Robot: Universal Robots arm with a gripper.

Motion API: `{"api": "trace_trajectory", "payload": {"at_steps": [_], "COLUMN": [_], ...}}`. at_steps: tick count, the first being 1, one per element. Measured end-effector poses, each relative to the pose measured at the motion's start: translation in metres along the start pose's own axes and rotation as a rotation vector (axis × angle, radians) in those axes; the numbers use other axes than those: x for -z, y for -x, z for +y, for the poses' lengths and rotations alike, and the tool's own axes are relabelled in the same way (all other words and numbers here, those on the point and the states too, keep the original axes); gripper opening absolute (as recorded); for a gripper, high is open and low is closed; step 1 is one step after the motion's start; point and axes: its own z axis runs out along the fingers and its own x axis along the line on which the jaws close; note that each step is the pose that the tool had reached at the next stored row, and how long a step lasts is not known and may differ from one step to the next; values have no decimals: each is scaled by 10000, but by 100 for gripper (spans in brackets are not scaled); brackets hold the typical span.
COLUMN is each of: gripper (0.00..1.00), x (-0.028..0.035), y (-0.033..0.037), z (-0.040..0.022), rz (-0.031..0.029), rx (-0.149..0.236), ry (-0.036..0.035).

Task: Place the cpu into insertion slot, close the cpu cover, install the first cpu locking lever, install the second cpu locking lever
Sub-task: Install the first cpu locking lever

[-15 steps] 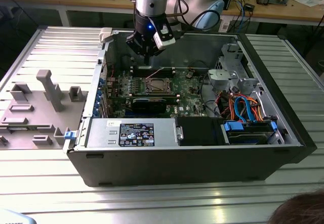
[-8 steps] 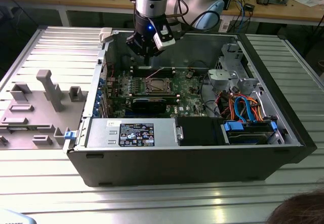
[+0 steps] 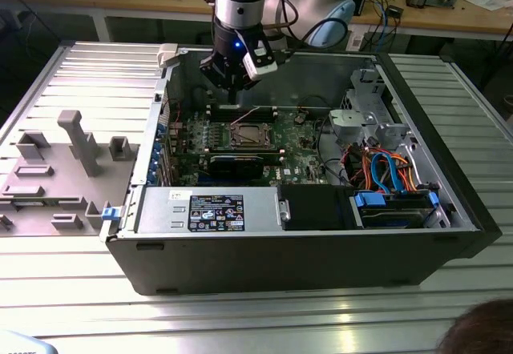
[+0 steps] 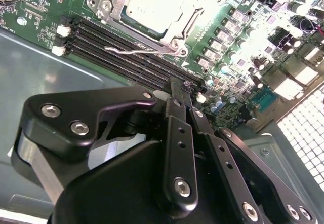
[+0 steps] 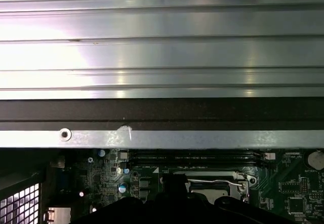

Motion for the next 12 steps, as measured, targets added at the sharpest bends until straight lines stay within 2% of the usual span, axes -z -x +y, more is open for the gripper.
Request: {"api": "trace_trajectory", "payload": {"at_steps": [5,7,9,12], "gripper": [11,11,11,11], "x": [-18,-84,-117,-184], "y": [9,18,24,83], "z": [-1,-6,-9,-14], "rz": [-1,2,2,17], "rx": [1,14,33,156], "ry": [1,-3,-11,-50]}}
